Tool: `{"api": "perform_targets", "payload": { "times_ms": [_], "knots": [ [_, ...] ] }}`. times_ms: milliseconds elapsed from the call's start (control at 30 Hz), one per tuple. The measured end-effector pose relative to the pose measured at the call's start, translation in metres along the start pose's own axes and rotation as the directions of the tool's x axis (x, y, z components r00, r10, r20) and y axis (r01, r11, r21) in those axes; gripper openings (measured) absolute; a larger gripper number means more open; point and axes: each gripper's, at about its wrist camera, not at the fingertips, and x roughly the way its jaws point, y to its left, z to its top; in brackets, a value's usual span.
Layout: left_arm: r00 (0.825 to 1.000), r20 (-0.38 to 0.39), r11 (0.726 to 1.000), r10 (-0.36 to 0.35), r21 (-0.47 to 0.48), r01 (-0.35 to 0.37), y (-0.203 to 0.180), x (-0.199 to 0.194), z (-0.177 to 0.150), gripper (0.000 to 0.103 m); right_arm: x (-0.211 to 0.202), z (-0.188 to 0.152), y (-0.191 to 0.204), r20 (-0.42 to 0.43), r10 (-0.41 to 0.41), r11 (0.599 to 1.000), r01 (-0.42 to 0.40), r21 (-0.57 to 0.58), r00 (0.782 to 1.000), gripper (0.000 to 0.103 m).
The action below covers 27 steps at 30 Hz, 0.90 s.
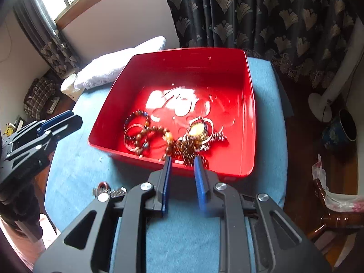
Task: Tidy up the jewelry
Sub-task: 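Carry the necklace with the right tool into the red tin while the left tool drops the bracelet there, then move both open tools back toward the watch and black bead necklace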
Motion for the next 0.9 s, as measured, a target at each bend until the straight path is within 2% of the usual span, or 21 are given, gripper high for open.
{"api": "perform_targets", "payload": {
  "times_ms": [133, 233, 400, 567, 700, 900],
  "knots": [
    [0.999, -0.037, 1.000, 0.015, 0.009, -0.014, 0.002, -0.003, -0.020, 0.028, 0.001, -0.022, 0.006, -0.039, 0.012, 1.000, -0.011, 0.015, 0.999, 0.021],
    [0.996, -0.070, 0.998, 0.061, 0.023, -0.059, 0.006, 0.003, -0.038, 0.028, 0.005, -0.035, 0.010, -0.067, 0.019, 0.999, -0.017, 0.029, 0.998, 0.021],
    [0.987, -0.141, 0.997, 0.076, -0.014, -0.079, 0.023, 0.017, -0.064, 0.028, 0.015, -0.053, 0.014, -0.110, 0.017, 0.999, -0.011, 0.050, 0.994, 0.021],
    [0.981, -0.182, 0.997, 0.063, -0.026, -0.069, 0.031, 0.025, -0.084, 0.029, 0.025, -0.067, 0.018, -0.148, 0.020, 0.998, -0.011, 0.062, 0.989, 0.021],
    [0.979, -0.196, 0.998, 0.055, -0.025, -0.061, 0.030, 0.030, -0.094, 0.037, 0.032, -0.075, 0.021, -0.171, 0.021, 0.998, -0.010, 0.067, 0.985, 0.021],
    [0.976, -0.212, 0.999, 0.050, -0.010, -0.053, 0.027, 0.034, -0.103, 0.041, 0.040, -0.079, 0.024, -0.194, 0.029, 0.997, -0.014, 0.077, 0.981, 0.021]
  ]
}}
